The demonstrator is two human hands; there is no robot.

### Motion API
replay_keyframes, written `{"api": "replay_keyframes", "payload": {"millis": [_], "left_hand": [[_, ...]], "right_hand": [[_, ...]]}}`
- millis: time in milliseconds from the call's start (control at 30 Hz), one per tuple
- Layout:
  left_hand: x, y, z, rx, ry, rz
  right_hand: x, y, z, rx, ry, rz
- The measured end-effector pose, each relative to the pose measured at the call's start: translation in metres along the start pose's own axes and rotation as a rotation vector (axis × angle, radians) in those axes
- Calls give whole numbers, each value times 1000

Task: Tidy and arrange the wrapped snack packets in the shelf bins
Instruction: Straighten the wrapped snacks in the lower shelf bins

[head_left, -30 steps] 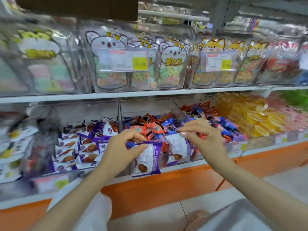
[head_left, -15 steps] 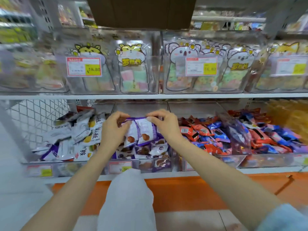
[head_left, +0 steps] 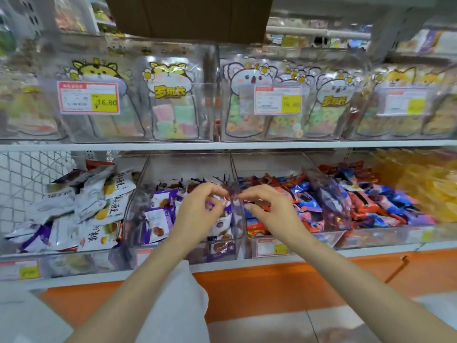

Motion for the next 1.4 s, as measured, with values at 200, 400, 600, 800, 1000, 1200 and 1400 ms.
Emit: {"api": "replay_keyframes", "payload": {"millis": [200,400,600,800,1000,1200,1400], "left_hand": [[59,102,36,-189,182,-37],[98,201,89,-334,304,100],[101,255,156,-396,253,345],[87,284,204,-569,108,574],[94,291,222,-645,125,694],[113,285,237,-395,104,405],[128,325,249,-475,74,-4]], "right_hand": [[52,-89,-52,254,120,-65],[130,-182,-108,623,381,-114],[182,-214,-133,656,534,-265],[188,-219,-123,618,500,-294],[191,-221,-118,623,514,-228],[188,-222,-117,660,528,-161],[191,-220,-109,660,536,-117]]}}
Point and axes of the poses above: each hand's wrist, its own z-axis towards the middle knuckle, its own y-axis out of the palm, x = y × z, the point moved 5 cm from there along z, towards the middle knuckle, and after that the axes turned 9 degrees about -x, right-handed, at the moved point
